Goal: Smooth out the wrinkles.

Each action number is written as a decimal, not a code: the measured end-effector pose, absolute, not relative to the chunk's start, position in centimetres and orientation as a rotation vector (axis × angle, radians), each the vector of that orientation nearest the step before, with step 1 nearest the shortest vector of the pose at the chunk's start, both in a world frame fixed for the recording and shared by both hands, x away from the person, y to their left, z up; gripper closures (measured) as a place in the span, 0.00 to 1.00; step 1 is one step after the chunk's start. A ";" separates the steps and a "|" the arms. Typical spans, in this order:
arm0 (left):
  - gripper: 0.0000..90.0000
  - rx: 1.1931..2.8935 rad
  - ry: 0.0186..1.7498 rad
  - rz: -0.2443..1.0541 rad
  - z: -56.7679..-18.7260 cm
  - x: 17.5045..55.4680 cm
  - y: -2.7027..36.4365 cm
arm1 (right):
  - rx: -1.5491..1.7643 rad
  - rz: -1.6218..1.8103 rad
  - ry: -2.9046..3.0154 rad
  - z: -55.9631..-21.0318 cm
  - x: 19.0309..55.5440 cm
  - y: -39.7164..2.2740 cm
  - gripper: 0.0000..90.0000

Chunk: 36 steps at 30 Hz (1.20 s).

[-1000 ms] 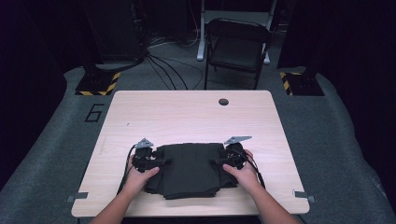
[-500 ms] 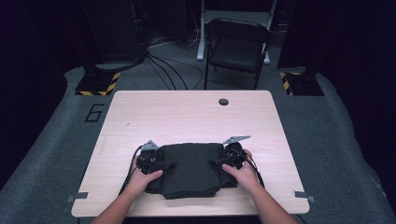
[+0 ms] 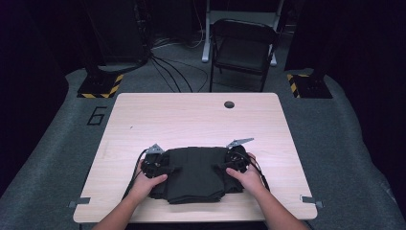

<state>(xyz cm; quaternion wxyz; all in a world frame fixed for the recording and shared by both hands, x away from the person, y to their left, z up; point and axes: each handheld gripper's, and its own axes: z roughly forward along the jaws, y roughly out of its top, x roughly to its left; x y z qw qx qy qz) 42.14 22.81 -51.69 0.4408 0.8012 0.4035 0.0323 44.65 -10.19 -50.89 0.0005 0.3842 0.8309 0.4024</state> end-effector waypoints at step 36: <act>0.68 2.010 1.034 0.372 -49.3 48.3 22.5 | 1.046 1.138 2.442 -47.9 50.4 -7.3 0.70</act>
